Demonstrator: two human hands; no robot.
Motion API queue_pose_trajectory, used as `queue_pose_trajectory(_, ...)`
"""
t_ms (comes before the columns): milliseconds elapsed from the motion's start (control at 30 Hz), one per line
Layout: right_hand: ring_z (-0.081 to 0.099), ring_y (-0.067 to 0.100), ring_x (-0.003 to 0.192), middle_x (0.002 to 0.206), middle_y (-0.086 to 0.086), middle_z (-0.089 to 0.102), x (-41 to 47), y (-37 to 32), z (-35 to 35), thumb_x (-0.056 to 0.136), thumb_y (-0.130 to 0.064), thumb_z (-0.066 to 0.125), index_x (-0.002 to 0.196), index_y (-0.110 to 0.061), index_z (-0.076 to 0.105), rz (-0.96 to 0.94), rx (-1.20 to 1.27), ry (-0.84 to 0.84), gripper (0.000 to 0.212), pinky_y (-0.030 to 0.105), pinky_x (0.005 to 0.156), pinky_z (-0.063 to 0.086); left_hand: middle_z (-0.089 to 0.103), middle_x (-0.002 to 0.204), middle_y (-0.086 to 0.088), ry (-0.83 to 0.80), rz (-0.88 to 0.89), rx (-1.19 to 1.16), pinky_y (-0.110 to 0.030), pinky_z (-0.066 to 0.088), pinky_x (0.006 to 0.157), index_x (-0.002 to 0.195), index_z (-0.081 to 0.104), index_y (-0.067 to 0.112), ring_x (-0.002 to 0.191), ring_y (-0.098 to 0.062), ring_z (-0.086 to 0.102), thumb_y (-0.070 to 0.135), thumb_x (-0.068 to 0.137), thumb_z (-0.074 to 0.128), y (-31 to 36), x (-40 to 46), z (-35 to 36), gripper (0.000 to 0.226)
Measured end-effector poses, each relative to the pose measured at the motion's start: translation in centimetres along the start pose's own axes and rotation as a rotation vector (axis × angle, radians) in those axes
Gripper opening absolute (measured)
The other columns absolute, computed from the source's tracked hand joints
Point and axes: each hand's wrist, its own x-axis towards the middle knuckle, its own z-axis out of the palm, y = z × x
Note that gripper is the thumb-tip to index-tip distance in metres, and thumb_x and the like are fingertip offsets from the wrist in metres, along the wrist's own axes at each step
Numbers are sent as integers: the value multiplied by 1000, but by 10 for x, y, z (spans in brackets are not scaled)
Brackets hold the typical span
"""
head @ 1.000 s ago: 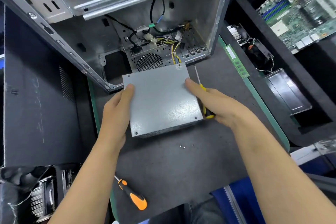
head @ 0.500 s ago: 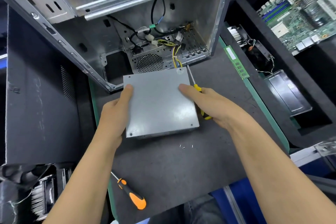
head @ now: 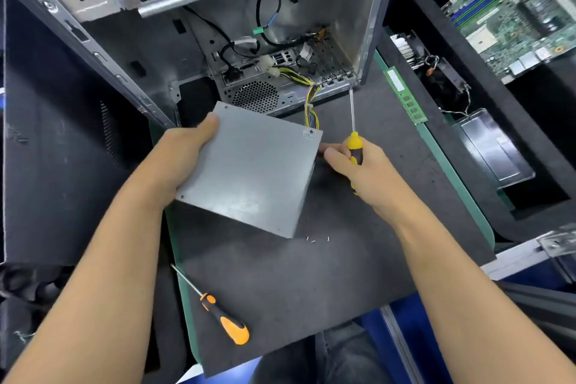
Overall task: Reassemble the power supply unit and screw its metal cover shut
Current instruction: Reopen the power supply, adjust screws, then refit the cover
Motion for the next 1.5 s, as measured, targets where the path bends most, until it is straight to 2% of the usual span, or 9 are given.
queue_pose_trajectory(100, 65, 8, 110, 110, -13, 74, -2, 12, -2, 96, -11, 56, 76, -20, 34, -9, -44, -24, 31, 39, 101, 42, 76, 82, 15, 18, 66, 266, -29, 50, 74, 81, 76, 46, 76, -10, 73, 75, 89, 46, 16, 3, -9, 42)
queue_pose_trajectory(167, 66, 16, 111, 109, -7, 75, -3, 16, 1, 97, -3, 52, 77, -19, 33, -24, -9, 10, 31, 48, 105, 43, 74, 102, 15, 42, 176, 502, -25, 47, 76, 100, 71, 44, 98, -14, 69, 73, 91, 41, 24, 3, -12, 43)
queue_pose_trajectory(267, 69, 17, 108, 109, -3, 75, -3, 17, 8, 95, -6, 55, 78, -18, 34, -33, 106, 18, 30, 53, 105, 45, 32, 159, 6, 43, 249, 725, -44, 36, 112, 154, 19, 40, 145, -25, 33, 100, 57, 40, 21, -11, 4, 116)
queue_pose_trajectory(333, 69, 18, 106, 105, -6, 75, -1, 13, 12, 89, -21, 63, 76, -21, 37, -28, 87, 10, 30, 55, 104, 45, 3, 166, 4, 48, 234, 815, -56, 24, 116, 154, -9, 40, 150, -29, 13, 109, 26, 35, 18, -25, 26, 151)
queue_pose_trajectory(433, 71, 21, 95, 83, -6, 70, 12, 3, 17, 79, -35, 72, 72, -24, 41, 8, 189, 72, 34, 54, 99, 48, -19, 164, -4, 108, 215, 1043, -62, 19, 114, 149, -24, 37, 148, -36, 1, 111, 11, 24, 12, -32, 49, 164)
queue_pose_trajectory(667, 66, 15, 63, 66, 0, 68, 46, -16, 13, 82, 2, 74, 72, -19, 40, 118, 247, -21, 41, 29, 61, 54, -3, 159, -9, 255, 303, 1159, -56, 31, 98, 152, -11, 31, 134, -39, 20, 99, 23, 43, 7, -24, 61, 155)
queue_pose_trajectory(1067, 63, 19, 72, 72, 4, 59, 46, -13, 27, 86, 7, 67, 73, -19, 40, 188, 257, 31, 40, 34, 73, 56, 8, 156, -3, 235, 454, 1042, -56, 22, 108, 155, 5, 34, 137, -36, 18, 90, 28, 54, 0, -24, 43, 147)
queue_pose_trajectory(1333, 54, 20, 78, 76, 3, 53, 41, -8, 30, 87, 2, 64, 70, -20, 39, 156, 194, 10, 38, 49, 96, 49, -15, 163, -3, 233, 386, 1148, -60, 26, 102, 150, -18, 40, 140, -40, 12, 108, 20, 41, 2, -22, 52, 158)
queue_pose_trajectory(1500, 52, 20, 80, 81, 6, 50, 38, -5, 34, 88, 1, 63, 68, -22, 37, 167, 173, 37, 40, 34, 80, 37, 5, 153, 1, 286, 515, 1108, -60, 32, 96, 149, 13, 44, 129, -41, 25, 78, 28, 62, 1, -26, 55, 135)
